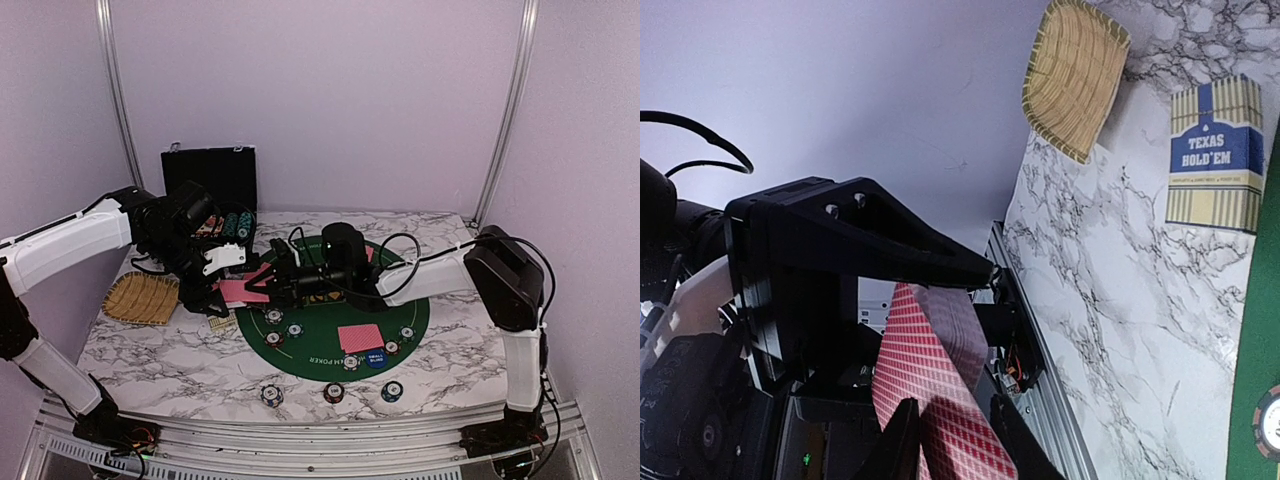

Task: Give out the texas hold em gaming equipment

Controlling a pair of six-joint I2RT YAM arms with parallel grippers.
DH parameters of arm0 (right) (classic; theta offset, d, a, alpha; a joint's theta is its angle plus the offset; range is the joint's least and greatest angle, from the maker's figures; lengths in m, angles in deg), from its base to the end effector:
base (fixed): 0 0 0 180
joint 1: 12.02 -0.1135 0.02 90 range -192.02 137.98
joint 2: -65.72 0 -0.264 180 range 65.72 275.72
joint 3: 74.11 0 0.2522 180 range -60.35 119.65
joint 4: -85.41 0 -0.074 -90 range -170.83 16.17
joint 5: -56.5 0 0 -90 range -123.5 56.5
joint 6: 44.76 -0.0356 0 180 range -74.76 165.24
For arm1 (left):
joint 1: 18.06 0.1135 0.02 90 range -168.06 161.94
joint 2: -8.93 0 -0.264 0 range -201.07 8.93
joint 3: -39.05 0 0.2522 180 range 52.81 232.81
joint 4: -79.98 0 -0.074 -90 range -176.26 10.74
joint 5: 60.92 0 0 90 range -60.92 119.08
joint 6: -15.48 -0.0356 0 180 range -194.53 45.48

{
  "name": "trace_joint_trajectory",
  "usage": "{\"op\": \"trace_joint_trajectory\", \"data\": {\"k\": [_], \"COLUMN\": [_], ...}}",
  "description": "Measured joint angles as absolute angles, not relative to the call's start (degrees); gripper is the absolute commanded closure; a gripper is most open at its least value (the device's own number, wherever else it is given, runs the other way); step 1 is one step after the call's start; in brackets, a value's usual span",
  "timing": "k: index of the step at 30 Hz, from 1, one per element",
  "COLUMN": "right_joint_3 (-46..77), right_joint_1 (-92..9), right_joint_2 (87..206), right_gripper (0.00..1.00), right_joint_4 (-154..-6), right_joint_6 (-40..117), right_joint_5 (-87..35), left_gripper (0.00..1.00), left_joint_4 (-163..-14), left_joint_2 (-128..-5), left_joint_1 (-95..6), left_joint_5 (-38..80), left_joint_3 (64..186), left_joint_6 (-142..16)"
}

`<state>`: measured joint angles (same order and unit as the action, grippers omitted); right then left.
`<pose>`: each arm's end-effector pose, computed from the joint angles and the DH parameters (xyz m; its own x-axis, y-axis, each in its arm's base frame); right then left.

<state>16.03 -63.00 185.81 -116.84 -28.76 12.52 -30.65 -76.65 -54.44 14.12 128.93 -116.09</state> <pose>0.2752 0.3803 0.2028 -0.9734 -0.1410 -0.1805 -0.1914 0.0679 0.9792 0.2335 -0.1835 0.2973 -0.1079 0.8757 -0.4707 0.9787 0.1767 0.1046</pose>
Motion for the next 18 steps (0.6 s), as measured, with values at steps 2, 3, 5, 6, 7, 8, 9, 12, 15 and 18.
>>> {"op": "trace_joint_trajectory", "data": {"k": [2, 3, 5, 6, 7, 8, 9, 12, 15, 18], "right_joint_3": [15.3, 15.0, 14.7, 14.7, 14.7, 14.7, 14.4, 13.5, 12.7, 12.4], "right_joint_1": [-62.8, -62.7, -62.6, -62.6, -62.5, -62.5, -62.5, -62.2, -61.7, -61.2], "right_joint_2": [185.6, 185.6, 185.6, 185.6, 185.5, 185.3, 185.0, 183.5, 181.9, 180.8], "right_gripper": [0.76, 0.76, 0.76, 0.76, 0.77, 0.77, 0.79, 0.89, 0.95, 0.99], "right_joint_4": [-117.1, -117.2, -117.1, -117.0, -116.9, -116.7, -116.5, -116.2, -115.9, -115.5], "right_joint_6": [-29.0, -29.2, -29.4, -29.3, -29.3, -29.3, -29.2, -29.0, -28.8, -28.5], "right_joint_5": [12.6, 12.6, 12.6, 12.6, 12.7, 12.7, 12.7, 12.8, 12.9, 13.0], "left_gripper": [0.87, 0.87, 0.87, 0.87, 0.87, 0.87, 0.87, 0.87, 0.87, 0.87], "left_joint_4": [-30.7, -30.6, -30.6, -30.6, -30.6, -30.6, -30.7, -30.6, -30.6, -30.6], "left_joint_2": [-76.7, -76.7, -76.7, -76.7, -76.7, -76.7, -76.7, -76.7, -76.7, -76.7], "left_joint_1": [-54.4, -54.4, -54.4, -54.4, -54.4, -54.4, -54.4, -54.4, -54.4, -54.4], "left_joint_5": [14.1, 14.1, 14.1, 14.1, 14.1, 14.1, 14.1, 14.1, 14.1, 14.1], "left_joint_3": [128.9, 128.9, 128.9, 128.9, 128.9, 128.9, 128.9, 128.9, 128.9, 128.9], "left_joint_6": [-116.1, -116.1, -116.1, -116.1, -116.1, -116.1, -116.1, -116.1, -116.1, -116.1]}}
